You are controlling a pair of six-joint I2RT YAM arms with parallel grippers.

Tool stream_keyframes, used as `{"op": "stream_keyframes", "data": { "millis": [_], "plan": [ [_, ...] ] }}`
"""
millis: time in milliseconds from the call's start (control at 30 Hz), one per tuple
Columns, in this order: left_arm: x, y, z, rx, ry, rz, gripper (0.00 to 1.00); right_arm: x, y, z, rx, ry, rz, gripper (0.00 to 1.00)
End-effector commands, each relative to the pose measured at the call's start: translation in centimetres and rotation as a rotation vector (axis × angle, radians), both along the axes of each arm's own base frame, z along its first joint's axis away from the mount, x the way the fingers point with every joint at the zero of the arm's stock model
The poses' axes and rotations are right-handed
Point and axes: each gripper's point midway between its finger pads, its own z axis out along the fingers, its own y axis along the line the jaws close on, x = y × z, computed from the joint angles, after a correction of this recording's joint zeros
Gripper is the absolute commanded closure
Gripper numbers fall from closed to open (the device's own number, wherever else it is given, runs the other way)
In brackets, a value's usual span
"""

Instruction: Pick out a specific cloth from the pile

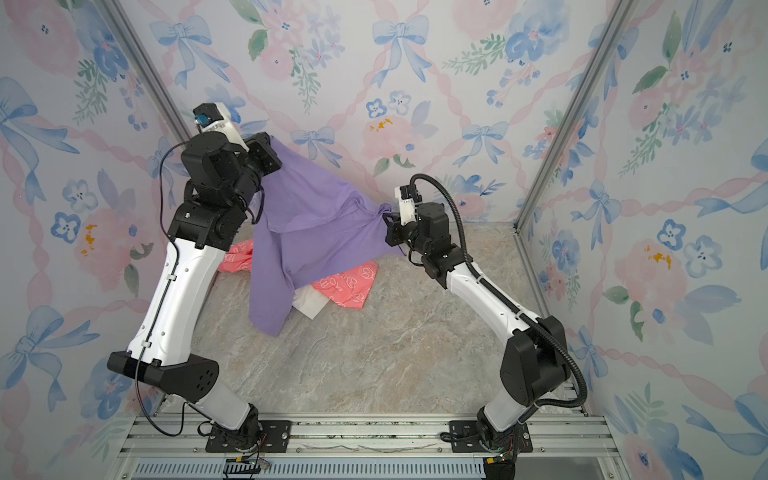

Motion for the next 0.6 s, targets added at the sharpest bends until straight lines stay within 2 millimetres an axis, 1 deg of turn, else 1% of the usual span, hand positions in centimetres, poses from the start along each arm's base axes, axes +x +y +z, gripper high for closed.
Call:
{"op": "stream_keyframes", "data": {
  "millis": [0,167,300,433,567],
  "plan": [
    [-0.1,-3.4,2.5,0.029,-0.093,-0.148,1.00,-0.3,-2.3,5.2,0.027,-0.102,-0.066,1.00],
    [-0.5,-8.0,4.8,0.020,-0.191,-0.313,1.00,-0.3,-4.6,8.0,0.045,-0.139,-0.121,1.00],
    [-0.9,-11.5,5.7,0.006,-0.247,-0.416,1.00,-0.7,-6.3,9.9,0.059,-0.174,-0.160,1.00],
    [-1.4,-14.0,6.3,-0.040,-0.289,-0.471,1.00,-1.0,-8.2,12.4,0.074,-0.219,-0.205,1.00],
    [-1.4,-16.2,6.5,-0.159,-0.306,-0.544,1.00,-1.8,-11.0,15.5,0.066,-0.295,-0.285,1.00]
  ]
}}
